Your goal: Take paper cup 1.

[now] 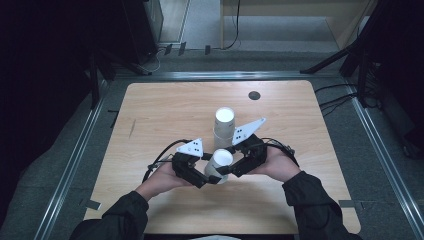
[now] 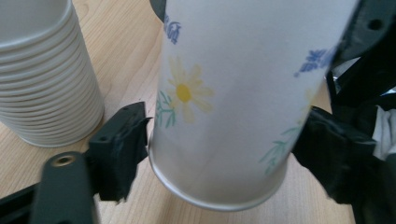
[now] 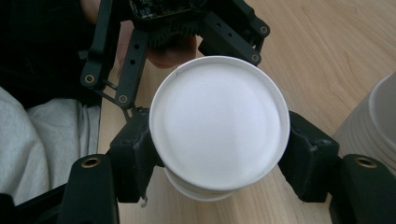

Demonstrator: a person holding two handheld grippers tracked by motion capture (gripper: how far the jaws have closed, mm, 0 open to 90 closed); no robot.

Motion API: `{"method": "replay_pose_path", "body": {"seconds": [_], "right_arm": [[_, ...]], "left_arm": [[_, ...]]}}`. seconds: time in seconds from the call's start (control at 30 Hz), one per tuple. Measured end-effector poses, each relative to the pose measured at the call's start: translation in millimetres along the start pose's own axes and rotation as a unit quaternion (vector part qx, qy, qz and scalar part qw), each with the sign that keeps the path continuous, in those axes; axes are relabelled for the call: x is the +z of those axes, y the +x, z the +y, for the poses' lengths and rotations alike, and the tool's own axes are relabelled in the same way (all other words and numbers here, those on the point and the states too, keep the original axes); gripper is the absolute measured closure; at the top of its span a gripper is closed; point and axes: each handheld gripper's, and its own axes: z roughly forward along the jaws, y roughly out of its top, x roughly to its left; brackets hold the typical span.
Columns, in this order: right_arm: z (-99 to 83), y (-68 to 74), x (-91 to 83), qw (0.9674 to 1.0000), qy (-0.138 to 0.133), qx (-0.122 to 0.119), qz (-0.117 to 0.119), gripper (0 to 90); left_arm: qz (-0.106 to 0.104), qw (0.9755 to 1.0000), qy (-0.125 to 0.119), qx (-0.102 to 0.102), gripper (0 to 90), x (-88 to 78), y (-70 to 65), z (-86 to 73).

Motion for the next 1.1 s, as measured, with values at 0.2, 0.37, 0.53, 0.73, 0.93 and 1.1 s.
{"method": "replay_pose_path", "body": {"seconds": [0.2,0.37,0.53,0.73,0.93,1.1], "right_arm": [[0.3,-1.6,-0.1,1.0,-0.006,0.004,0.005,35.2],[0.2,-1.0,-1.5,0.9999,-0.011,0.0,0.004,34.8],[-1.4,0.4,-1.9,0.9997,-0.022,-0.007,0.006,30.0],[-8.0,-1.5,-4.7,0.9996,-0.023,-0.003,-0.013,27.1],[-16.9,-3.3,-6.1,0.999,-0.026,0.003,-0.037,27.7],[-23.6,-1.0,-0.5,0.9988,-0.016,0.008,-0.047,28.4]], "left_arm": [[-0.006,0.9999,-0.005,0.009,28.7,-1.9,-2.2,0.8],[-0.009,0.9999,-0.005,0.011,30.6,-4.9,-2.1,1.9],[-0.003,0.9999,0.007,0.011,31.0,-11.0,0.1,3.5],[0.014,0.9995,0.027,0.011,30.9,-24.1,3.8,3.4],[0.024,0.9984,0.052,0.001,30.9,-35.5,8.2,3.7],[0.03,0.9969,0.072,0.001,30.8,-37.3,6.3,5.3]]}}
